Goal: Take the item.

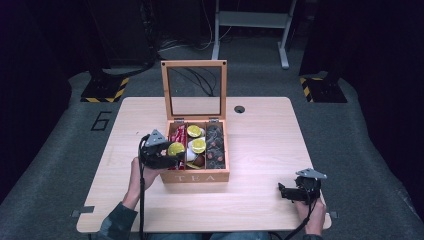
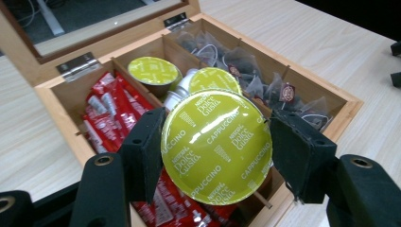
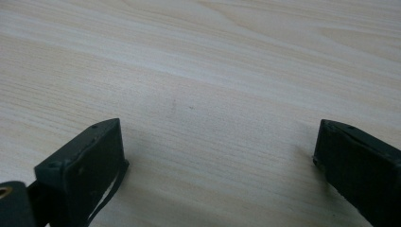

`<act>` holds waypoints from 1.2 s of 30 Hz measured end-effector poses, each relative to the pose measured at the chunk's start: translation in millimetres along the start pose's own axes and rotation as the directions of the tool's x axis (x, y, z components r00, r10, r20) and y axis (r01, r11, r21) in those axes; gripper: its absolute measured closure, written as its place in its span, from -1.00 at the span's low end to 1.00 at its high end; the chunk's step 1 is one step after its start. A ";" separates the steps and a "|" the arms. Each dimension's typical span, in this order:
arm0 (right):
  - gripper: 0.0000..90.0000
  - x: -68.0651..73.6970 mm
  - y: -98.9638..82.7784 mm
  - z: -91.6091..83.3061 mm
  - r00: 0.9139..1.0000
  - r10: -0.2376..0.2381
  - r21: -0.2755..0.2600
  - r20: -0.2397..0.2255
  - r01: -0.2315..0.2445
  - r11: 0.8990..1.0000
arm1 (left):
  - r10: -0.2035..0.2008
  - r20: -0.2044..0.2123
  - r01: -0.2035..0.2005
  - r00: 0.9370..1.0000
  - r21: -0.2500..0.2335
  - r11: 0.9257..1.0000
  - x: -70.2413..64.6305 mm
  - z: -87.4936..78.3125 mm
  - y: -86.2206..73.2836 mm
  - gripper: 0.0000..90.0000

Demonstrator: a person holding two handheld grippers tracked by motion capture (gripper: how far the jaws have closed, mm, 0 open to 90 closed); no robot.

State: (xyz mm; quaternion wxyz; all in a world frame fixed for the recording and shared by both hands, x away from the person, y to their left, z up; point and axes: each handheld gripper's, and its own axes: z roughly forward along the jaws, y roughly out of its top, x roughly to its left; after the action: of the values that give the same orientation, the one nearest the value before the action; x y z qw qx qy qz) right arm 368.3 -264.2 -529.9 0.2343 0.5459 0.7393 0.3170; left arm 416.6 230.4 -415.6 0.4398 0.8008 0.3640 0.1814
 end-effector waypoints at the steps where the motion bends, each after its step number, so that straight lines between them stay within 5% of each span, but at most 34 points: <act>1: -0.96 0.0 0.0 0.0 1.000 0.000 0.000 0.000 0.000 1.000 | 0.001 -0.003 -0.001 1.000 -0.004 1.000 1.7 -1.6 -0.6 -0.13; 11: -0.96 0.0 0.1 0.0 1.000 0.000 0.000 0.000 0.000 1.000 | -0.023 -0.076 0.021 0.997 -0.025 0.999 21.9 -24.8 -3.6 -0.13; 16: -0.96 0.1 0.3 0.1 1.000 0.001 0.002 0.000 -0.001 1.000 | -0.061 -0.132 0.055 0.989 -0.047 0.997 39.3 -38.0 -9.4 -0.13; 19: -0.96 0.1 0.3 0.1 1.000 0.001 0.001 0.000 -0.001 1.000 | -0.102 -0.177 0.095 0.979 -0.045 0.994 60.6 -45.9 -16.9 -0.13; 27: -0.96 0.2 0.3 0.2 1.000 0.003 0.001 0.001 -0.003 1.000 | -0.167 -0.237 0.157 0.957 -0.060 0.986 88.2 -45.4 -30.9 -0.13; 36: -0.96 0.2 0.4 0.2 1.000 0.003 0.001 0.000 -0.003 1.000 | -0.210 -0.261 0.208 0.942 -0.035 0.977 107.6 -33.0 -45.5 -0.13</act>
State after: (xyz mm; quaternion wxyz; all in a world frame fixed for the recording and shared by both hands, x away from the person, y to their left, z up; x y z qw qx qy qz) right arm 368.6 -263.9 -529.7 0.2336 0.5472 0.7386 0.3169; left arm 449.2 345.0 -438.8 0.4068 0.7249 0.5016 0.2397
